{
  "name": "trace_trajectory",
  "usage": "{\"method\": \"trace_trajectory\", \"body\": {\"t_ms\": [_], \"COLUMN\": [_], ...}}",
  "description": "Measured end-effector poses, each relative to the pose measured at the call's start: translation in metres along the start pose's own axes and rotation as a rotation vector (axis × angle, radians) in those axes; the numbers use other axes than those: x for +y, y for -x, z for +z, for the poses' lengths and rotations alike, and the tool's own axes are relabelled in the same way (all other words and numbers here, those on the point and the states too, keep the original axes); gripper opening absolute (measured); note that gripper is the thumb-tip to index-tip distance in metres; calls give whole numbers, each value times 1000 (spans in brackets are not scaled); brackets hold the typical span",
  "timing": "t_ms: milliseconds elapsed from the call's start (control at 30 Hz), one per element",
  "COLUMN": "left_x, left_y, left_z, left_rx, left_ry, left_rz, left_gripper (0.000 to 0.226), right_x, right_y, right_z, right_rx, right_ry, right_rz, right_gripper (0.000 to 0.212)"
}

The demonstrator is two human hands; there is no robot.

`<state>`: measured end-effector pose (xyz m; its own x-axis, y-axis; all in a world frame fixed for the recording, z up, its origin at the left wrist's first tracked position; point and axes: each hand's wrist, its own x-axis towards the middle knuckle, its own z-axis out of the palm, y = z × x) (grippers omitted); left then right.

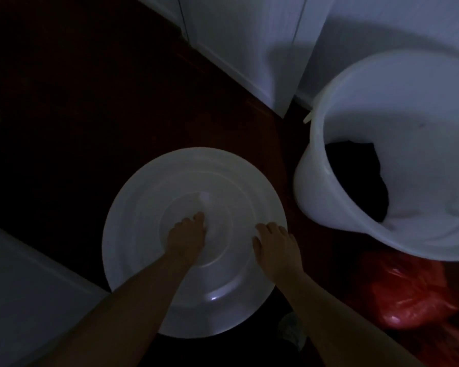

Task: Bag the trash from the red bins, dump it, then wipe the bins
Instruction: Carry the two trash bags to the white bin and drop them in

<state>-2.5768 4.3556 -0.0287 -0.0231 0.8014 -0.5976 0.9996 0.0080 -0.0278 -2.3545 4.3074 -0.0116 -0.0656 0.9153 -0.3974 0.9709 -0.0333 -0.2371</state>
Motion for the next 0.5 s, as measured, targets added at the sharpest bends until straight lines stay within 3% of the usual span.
{"method": "trace_trajectory", "body": {"t_ms": [300,500], "left_x": [51,72], "left_y": [-143,-221], "left_z": [156,229], "left_rx": [-26,-22], "left_ry": [56,42], "left_rz": [68,106], "left_gripper": [41,39], "right_x": [73,119], "right_y": [-78,-127], "right_z": [182,262], "right_rx": [-10,-9], "right_ry": [4,-6], "right_rz": [30,96], "right_gripper": [37,37]}}
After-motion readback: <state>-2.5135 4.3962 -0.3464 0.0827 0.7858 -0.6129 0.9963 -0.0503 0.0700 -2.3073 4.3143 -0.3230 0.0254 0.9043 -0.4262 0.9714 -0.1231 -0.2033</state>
